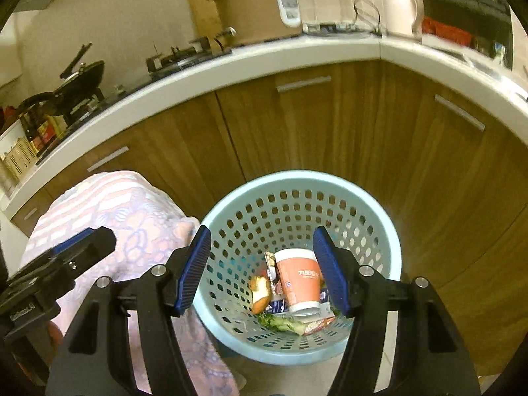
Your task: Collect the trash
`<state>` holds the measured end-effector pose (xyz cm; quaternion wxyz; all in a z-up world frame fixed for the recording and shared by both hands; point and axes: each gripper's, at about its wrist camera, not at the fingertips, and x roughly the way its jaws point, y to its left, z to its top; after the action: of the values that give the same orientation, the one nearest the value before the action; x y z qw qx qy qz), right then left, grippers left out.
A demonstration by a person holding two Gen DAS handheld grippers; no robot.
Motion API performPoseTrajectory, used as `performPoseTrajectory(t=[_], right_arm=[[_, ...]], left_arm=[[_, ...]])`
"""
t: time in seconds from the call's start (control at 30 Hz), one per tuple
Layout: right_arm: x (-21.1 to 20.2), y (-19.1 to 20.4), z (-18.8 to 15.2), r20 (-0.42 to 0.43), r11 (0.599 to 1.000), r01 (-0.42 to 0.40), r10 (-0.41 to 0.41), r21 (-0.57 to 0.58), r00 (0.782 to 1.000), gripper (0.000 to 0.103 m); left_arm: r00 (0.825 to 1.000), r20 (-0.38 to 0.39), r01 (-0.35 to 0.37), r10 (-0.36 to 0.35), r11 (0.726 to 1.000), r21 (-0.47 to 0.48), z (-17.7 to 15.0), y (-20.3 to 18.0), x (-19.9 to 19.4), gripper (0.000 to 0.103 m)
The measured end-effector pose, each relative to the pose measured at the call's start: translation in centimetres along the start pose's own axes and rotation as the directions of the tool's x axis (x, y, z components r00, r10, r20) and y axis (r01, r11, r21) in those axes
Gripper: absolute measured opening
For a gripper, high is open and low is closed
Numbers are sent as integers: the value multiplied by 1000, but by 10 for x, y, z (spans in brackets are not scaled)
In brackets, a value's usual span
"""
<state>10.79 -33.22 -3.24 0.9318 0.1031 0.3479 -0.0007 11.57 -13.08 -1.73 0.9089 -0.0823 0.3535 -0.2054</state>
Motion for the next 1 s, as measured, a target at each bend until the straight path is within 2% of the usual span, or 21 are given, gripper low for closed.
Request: performPoseTrajectory(t=[0.17, 0.33, 0.47, 0.53, 0.73, 0.87, 1.0], right_arm=[[-36, 15, -4, 103, 998, 43, -39, -39, 994, 61], [-63, 21, -12, 165, 995, 88, -79, -53, 983, 61], [-75, 21, -19, 197, 990, 128, -115, -55, 974, 61], [-81, 21, -24, 211, 990, 137, -125, -43, 970, 64], [-83, 23, -33, 219, 987, 154, -143, -34, 965, 65], [-83, 29, -36, 234, 984, 171, -157, -40, 960, 68], [-79, 32, -38, 235, 983, 177, -161, -44, 958, 68]], left_arm=[[991, 126, -57, 50, 997, 53, -4, -16, -42, 83], [973, 211, -105, 93, 993, 48, -14, -24, -64, 84], [965, 238, -140, 112, 985, 104, -24, -31, -67, 86], [962, 247, -146, 113, 982, 123, -29, -30, -67, 86], [961, 245, -157, 128, 982, 101, -36, -22, -63, 86], [939, 280, -241, 200, 963, 122, -40, -26, -67, 90], [936, 280, -256, 214, 959, 123, -42, -23, -68, 90]])
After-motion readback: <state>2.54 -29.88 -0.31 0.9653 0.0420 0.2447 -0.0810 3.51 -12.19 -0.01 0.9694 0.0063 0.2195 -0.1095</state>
